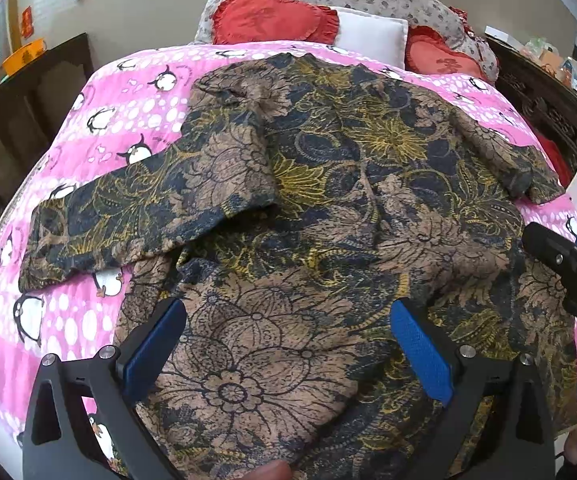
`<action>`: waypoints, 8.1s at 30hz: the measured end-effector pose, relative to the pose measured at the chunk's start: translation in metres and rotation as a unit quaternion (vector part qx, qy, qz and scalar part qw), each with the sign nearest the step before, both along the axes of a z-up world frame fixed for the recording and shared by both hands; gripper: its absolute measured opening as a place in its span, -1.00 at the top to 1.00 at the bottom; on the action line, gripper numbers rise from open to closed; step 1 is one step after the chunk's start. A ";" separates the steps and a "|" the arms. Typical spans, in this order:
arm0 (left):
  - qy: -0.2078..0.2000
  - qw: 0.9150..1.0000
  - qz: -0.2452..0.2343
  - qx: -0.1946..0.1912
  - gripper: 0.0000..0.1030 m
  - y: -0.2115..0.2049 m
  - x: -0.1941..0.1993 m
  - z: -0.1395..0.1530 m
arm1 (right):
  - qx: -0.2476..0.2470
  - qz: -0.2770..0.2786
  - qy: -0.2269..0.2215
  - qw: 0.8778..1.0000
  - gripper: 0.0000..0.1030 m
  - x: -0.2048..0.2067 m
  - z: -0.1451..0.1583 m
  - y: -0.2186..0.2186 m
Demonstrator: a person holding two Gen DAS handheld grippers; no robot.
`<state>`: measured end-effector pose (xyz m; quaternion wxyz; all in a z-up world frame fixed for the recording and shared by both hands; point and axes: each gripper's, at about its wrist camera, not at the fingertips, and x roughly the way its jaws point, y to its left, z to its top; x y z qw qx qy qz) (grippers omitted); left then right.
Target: Fold small clothes
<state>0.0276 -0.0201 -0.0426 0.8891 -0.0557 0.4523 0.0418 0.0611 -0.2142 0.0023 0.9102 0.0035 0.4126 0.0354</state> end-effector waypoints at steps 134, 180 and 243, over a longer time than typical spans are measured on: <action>-0.251 0.910 0.314 -0.100 1.00 0.342 -0.073 0.094 | 0.019 0.069 0.018 0.997 -1.00 0.072 -0.086 0.013; -0.108 0.979 -0.039 -0.166 0.48 0.105 0.022 -0.052 | 0.066 0.233 0.041 0.969 0.25 0.139 -0.049 0.121; -0.067 0.997 -0.015 -0.036 0.58 0.089 0.166 -0.005 | 0.102 0.102 -0.005 0.990 -0.02 0.177 -0.028 -0.046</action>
